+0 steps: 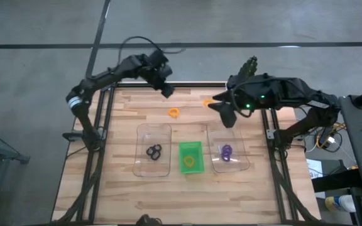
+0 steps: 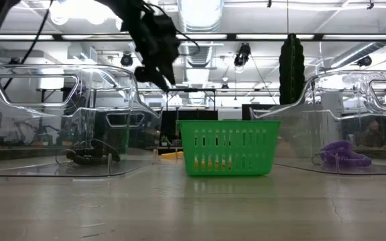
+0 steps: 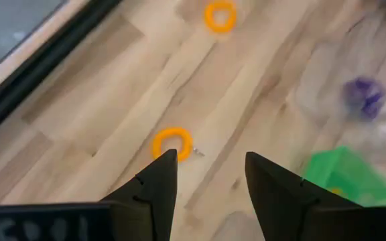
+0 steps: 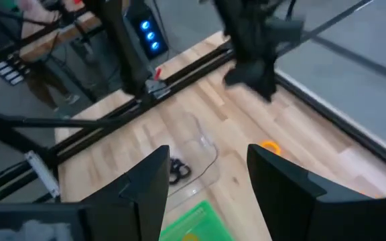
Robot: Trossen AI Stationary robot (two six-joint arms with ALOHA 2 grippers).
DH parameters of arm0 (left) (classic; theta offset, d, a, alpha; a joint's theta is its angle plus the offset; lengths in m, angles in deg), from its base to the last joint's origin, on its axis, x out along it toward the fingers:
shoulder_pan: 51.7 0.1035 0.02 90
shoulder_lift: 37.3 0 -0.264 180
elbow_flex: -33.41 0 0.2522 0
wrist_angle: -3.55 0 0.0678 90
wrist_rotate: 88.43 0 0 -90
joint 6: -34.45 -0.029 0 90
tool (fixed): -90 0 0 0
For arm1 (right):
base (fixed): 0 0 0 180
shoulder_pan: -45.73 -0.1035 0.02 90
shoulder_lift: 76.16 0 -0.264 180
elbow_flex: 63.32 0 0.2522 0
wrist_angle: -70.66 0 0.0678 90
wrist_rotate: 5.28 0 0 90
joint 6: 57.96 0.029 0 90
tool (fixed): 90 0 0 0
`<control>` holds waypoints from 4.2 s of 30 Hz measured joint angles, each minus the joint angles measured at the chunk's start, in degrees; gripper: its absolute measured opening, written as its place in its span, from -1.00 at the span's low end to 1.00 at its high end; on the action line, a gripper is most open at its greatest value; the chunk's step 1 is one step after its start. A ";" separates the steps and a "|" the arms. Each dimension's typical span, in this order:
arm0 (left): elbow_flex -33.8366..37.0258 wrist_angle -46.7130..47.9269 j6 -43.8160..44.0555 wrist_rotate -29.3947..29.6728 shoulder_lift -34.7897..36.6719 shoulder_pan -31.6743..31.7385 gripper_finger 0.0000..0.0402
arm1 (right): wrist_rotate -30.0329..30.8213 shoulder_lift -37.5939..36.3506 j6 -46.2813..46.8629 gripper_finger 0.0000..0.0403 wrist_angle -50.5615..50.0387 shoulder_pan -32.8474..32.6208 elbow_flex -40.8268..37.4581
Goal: Sort spring keychains
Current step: Put the left yellow spring keychain into the green bin
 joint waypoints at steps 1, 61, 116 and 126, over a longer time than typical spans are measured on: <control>0.00 0.26 -1.44 0.44 -0.98 -0.48 -0.17 | 0.76 -0.30 0.01 -0.04 -0.03 -0.20 0.04; -4.19 -1.34 -1.17 11.85 -13.12 -6.25 -1.00 | 7.55 -2.05 -1.98 -0.04 0.22 -0.43 -0.01; -8.85 -18.65 6.15 13.73 14.00 -15.39 -1.00 | -1.80 12.62 -8.27 -0.67 21.68 14.00 -0.05; -8.85 -18.76 6.41 13.12 14.21 -14.26 -0.72 | -2.04 12.34 -7.91 -0.67 21.37 13.70 -0.05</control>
